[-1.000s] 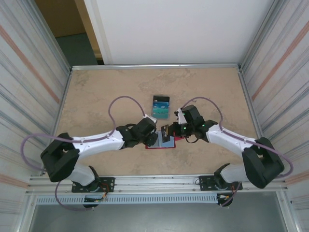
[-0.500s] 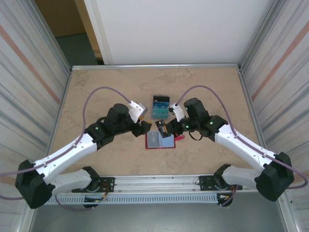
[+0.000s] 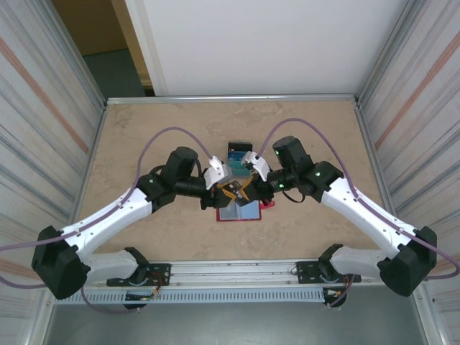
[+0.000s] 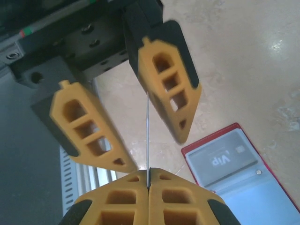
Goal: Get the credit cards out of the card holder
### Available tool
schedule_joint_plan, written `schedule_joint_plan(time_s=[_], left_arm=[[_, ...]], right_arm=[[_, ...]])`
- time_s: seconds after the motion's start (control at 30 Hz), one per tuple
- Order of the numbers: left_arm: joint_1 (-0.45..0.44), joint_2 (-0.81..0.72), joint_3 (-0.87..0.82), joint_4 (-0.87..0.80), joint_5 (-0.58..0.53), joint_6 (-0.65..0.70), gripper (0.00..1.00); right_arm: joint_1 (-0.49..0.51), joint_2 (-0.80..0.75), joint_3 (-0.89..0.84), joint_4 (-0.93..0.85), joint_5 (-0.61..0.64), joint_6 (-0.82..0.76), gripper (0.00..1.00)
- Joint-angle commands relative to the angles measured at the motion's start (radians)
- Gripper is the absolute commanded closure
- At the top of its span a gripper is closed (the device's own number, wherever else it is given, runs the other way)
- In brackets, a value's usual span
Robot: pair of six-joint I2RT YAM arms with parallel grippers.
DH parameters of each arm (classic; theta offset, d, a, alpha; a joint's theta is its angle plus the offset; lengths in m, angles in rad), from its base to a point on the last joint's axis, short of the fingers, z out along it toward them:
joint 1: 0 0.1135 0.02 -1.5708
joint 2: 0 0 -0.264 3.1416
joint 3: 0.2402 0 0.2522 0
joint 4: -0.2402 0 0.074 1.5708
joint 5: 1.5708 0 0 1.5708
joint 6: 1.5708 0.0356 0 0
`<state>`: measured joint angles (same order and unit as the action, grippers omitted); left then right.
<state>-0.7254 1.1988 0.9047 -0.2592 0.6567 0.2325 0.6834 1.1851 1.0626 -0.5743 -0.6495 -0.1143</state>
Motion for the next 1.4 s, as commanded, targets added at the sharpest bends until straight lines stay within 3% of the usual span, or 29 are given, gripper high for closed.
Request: schedule_joint_plan(time_s=[0.0, 0.1, 0.23, 0.27, 0.4, 0.53, 0.67, 0.8, 1.07, 1.37], left_arm=[[0.003, 0.026, 0.048, -0.03, 0.105, 0.043, 0.71], [0.001, 0.04, 0.058, -0.032, 0.143, 0.051, 0.77], [-0.002, 0.044, 0.06, -0.029, 0.148, 0.047, 1.0], [-0.002, 0.043, 0.06, -0.03, 0.142, 0.043, 1.0], [-0.002, 0.019, 0.047, -0.032, 0.084, 0.027, 1.0], [-0.002, -0.048, -0.003, 0.033, -0.005, -0.033, 1.0], [-0.002, -0.141, -0.088, 0.16, -0.087, -0.15, 1.0], [-0.001, -0.237, -0.187, 0.317, -0.187, -0.304, 1.0], [-0.002, -0.337, -0.327, 0.575, -0.295, -0.58, 1.0], [-0.006, -0.3, -0.387, 0.801, -0.283, -0.757, 1.0]], right_arm=[[0.01, 0.02, 0.041, -0.07, -0.045, -0.068, 1.0], [0.01, 0.027, 0.048, -0.075, -0.042, -0.074, 1.0], [0.008, 0.02, 0.05, -0.069, -0.022, -0.067, 1.0], [0.007, 0.014, 0.047, -0.062, -0.014, -0.06, 1.0], [-0.005, -0.025, 0.021, -0.012, 0.051, -0.009, 0.83], [-0.036, -0.097, -0.037, 0.076, 0.113, 0.073, 0.73], [-0.058, -0.189, -0.126, 0.207, 0.143, 0.178, 0.56], [-0.077, -0.325, -0.262, 0.42, 0.159, 0.357, 0.49], [-0.084, -0.43, -0.521, 0.879, 0.212, 0.684, 0.48], [-0.047, -0.278, -0.49, 1.07, 0.082, 0.746, 0.46]])
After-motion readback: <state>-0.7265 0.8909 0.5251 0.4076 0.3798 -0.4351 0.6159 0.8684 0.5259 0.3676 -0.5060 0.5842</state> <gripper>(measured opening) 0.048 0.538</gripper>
